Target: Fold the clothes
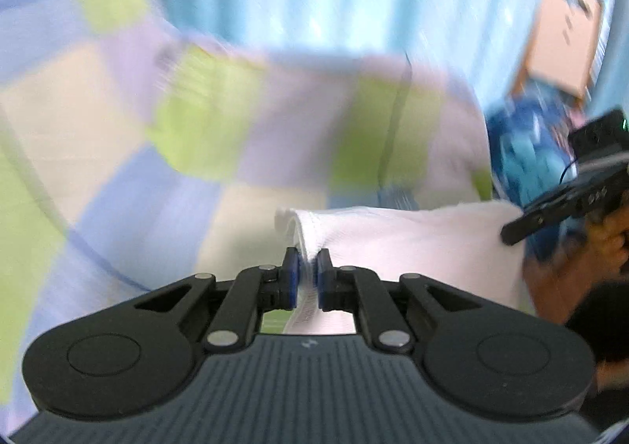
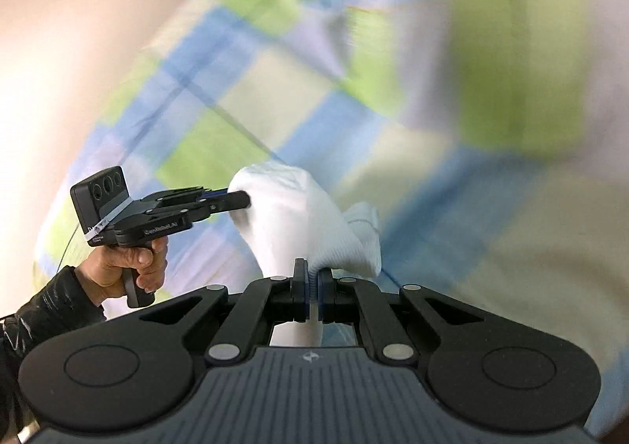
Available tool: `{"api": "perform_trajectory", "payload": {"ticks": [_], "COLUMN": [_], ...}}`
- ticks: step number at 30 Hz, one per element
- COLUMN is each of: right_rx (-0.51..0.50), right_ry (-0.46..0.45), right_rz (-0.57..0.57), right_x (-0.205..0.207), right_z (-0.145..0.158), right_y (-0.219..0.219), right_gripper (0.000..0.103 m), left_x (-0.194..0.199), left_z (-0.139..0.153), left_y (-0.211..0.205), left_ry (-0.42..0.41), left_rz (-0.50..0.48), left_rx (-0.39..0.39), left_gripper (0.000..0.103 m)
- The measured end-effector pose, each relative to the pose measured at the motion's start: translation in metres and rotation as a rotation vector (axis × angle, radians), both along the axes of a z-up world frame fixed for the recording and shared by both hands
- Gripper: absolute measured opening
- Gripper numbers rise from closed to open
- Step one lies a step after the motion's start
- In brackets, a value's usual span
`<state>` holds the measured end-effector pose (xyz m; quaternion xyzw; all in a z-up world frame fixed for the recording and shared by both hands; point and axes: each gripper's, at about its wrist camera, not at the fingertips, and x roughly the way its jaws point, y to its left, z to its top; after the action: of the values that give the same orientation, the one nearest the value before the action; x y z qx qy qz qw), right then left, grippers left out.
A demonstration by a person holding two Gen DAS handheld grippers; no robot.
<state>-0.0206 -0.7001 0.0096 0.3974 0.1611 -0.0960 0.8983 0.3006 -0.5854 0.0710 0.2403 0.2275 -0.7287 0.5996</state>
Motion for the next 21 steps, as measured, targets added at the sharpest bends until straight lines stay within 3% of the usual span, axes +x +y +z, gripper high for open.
{"api": "perform_trajectory", "payload": {"ticks": [5,9,12,14,16,21], "right_rx": [-0.34,-0.668,-0.839,-0.862,-0.823,-0.709], "right_ry": [-0.109,-0.151,-0.143,-0.121,-0.098,0.049], "right_rz": [0.088,0.161,0.277,0.353,0.417,0.588], "right_x": [0.01,-0.012,-0.043,-0.067,-0.09,-0.117], "right_z": [0.086,0.141,0.147,0.133,0.111,0.043], "right_y": [0.006,0.063,0.108,0.133,0.149,0.186], "right_gripper": [0.004,0.004,0.004,0.004,0.004,0.004], "left_x": [-0.014,-0.058,-0.103,-0.137,-0.173,-0.238], "left_z": [0.056,0.094,0.092,0.074,0.052,-0.038], "left_y": [0.076,0.141,0.192,0.23,0.266,0.326], "left_ry": [-0.013,-0.031,-0.002,0.021,0.037,0.113], "left_rz": [0.175,0.254,0.319,0.357,0.393,0.475], "left_rx": [-0.217,-0.333,-0.373,-0.391,-0.398,-0.256], "left_gripper": [0.006,0.006,0.006,0.006,0.006,0.006]}}
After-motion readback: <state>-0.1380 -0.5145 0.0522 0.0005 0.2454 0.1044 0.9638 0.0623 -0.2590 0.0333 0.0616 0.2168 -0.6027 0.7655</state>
